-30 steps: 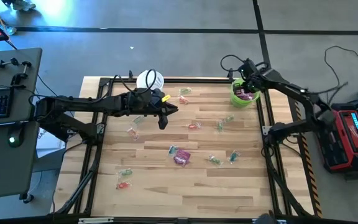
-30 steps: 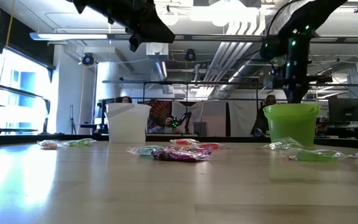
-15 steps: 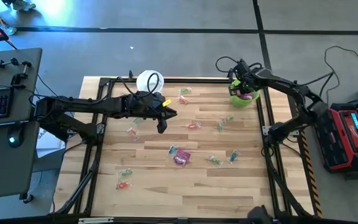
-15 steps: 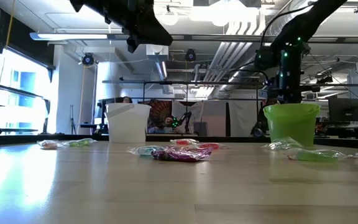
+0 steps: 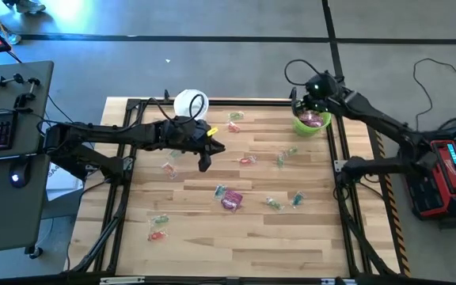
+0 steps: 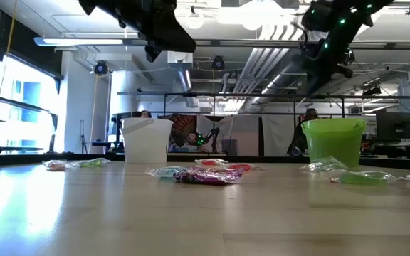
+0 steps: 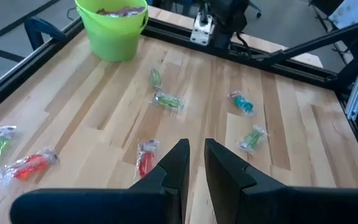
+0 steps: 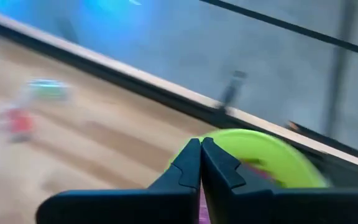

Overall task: Sort candy by brand, put in halloween buckets
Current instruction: Put the violet candy into the green bucket

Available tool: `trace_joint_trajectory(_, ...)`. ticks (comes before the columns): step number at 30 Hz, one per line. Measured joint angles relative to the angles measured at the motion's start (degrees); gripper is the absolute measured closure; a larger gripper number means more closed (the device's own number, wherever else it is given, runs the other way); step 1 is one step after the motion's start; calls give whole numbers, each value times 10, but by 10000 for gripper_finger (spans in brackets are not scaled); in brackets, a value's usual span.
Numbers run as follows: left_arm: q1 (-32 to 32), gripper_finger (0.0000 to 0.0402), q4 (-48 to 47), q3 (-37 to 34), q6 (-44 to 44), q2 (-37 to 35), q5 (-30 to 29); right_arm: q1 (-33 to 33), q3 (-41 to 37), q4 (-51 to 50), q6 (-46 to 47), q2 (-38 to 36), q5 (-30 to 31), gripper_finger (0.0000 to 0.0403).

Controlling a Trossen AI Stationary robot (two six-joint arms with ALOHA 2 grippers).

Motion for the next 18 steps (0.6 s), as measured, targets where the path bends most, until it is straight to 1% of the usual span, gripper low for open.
trace_joint_trajectory(3,-1,362,-18,0,0,0,1,32,-37,41,8,-37,-45,403)
trace_joint_trajectory(6,-2,362,-32,0,0,0,2,79,-68,56,32,-70,-46,403)
trace_joint_trajectory(12,-12,364,-58,0,1,0,2,185,-110,58,76,-127,-1,403)
trace_joint_trajectory(18,-29,374,-83,0,1,22,1,271,-145,66,133,-153,62,403)
